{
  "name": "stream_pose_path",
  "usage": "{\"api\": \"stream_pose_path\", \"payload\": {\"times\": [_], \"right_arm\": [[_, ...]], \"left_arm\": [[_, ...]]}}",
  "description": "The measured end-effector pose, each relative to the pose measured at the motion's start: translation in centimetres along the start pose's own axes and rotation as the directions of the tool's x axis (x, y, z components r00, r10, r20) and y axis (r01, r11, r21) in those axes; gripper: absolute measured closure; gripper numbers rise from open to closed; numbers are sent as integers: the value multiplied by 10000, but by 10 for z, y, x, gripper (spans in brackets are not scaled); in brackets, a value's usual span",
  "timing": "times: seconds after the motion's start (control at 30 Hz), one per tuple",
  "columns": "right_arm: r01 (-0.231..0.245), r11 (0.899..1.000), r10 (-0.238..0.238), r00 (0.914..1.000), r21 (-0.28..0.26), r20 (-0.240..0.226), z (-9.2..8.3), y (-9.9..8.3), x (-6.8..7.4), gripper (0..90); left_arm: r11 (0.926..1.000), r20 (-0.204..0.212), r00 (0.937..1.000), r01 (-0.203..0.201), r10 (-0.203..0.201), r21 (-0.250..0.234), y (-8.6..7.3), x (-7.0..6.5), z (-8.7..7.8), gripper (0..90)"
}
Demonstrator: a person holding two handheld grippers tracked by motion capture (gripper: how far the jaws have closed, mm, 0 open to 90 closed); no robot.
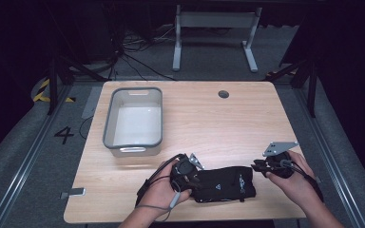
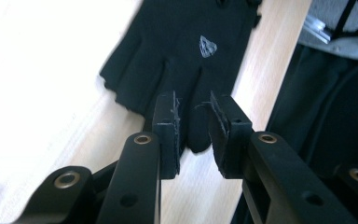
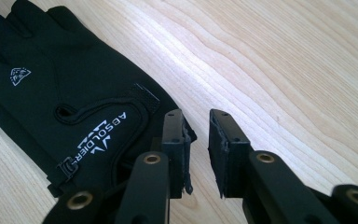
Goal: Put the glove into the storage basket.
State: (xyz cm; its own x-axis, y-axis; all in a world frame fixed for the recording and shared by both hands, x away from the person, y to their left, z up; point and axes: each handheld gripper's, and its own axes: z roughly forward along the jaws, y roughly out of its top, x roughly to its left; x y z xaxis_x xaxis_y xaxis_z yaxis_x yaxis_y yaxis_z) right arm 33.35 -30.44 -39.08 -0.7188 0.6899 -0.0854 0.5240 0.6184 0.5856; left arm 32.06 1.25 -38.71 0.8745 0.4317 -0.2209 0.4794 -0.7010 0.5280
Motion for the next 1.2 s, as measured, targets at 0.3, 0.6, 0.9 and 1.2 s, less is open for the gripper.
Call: {"api": "stream_pose_path", "payload": {"times": [0.3, 0.6, 0.9, 1.2], "right_arm": [[-611, 9978, 607, 9981, -242, -140, -4, -7, -9, 747], [-988, 9946, 983, 9950, -332, -175, -6, -16, -19, 737], [-1261, 9909, 1254, 9919, -476, -188, -10, -18, -24, 724], [-1232, 9916, 1217, 9918, -385, -390, -5, -19, -19, 706]], "left_arm": [[9992, -102, 9999, 31, -35, -387, 8, 2, 1, 709], [9977, -120, 9997, -203, 196, -648, 27, 5, 10, 710], [9977, 146, 9985, -520, 527, -428, 42, 3, 29, 700], [9948, 314, 9948, -959, 969, -338, 55, -1, 57, 664]]}}
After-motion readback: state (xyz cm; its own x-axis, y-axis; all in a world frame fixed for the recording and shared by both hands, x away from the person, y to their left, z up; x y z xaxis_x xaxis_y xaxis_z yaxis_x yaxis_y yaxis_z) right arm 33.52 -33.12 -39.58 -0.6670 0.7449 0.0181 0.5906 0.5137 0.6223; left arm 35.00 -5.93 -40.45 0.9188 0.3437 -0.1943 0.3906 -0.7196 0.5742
